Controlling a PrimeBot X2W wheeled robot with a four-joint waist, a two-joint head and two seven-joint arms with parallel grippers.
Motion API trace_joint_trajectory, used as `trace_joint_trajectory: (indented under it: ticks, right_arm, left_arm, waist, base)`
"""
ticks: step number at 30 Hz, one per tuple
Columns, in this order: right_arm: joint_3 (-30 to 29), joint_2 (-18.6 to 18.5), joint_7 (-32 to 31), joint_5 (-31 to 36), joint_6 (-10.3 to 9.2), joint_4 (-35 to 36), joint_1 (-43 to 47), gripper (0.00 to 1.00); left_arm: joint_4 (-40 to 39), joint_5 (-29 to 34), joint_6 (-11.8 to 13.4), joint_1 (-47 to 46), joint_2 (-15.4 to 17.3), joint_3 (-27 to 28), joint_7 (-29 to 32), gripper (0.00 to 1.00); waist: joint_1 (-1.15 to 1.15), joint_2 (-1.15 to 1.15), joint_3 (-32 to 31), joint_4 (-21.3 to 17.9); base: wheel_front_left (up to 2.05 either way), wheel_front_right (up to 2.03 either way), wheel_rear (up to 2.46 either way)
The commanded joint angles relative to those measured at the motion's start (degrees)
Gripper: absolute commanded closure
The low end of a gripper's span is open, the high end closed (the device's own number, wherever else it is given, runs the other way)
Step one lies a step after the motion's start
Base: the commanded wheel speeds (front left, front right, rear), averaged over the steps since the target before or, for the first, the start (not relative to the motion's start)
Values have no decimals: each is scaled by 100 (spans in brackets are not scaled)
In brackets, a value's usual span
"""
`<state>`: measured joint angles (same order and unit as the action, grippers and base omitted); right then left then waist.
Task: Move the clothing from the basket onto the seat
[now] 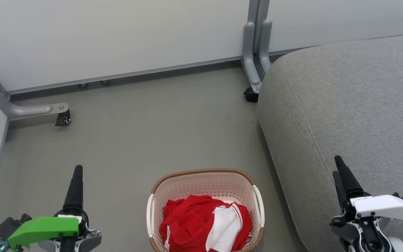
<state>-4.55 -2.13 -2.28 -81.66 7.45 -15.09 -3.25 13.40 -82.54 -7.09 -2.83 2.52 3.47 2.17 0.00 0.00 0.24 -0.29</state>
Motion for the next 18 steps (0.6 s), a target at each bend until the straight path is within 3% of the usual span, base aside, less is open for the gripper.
trace_joint_trajectory:
  ticks: [1, 10, 18]
  right_arm:
    - [24, -35, 75, 311, 2, 175, -70, 0]
    - [135, -43, 291, 1706, 2, 466, 17, 0]
    - [303, -47, 467, 2618, 2, 665, 68, 0]
  left_arm:
    - [-145, 358, -16, -25, 61, -7, -66, 0]
    - [-541, 1851, -16, 66, 13, 95, -283, 0]
    - [-770, 2687, 58, 208, 15, -68, -456, 0]
  waist:
    - [0, 0, 3, -4]
    - [0, 0, 12, -50]
    - [0, 0, 11, -77]
  base:
    - [0, 0, 0]
    - [0, 0, 0]
    - [0, 0, 0]
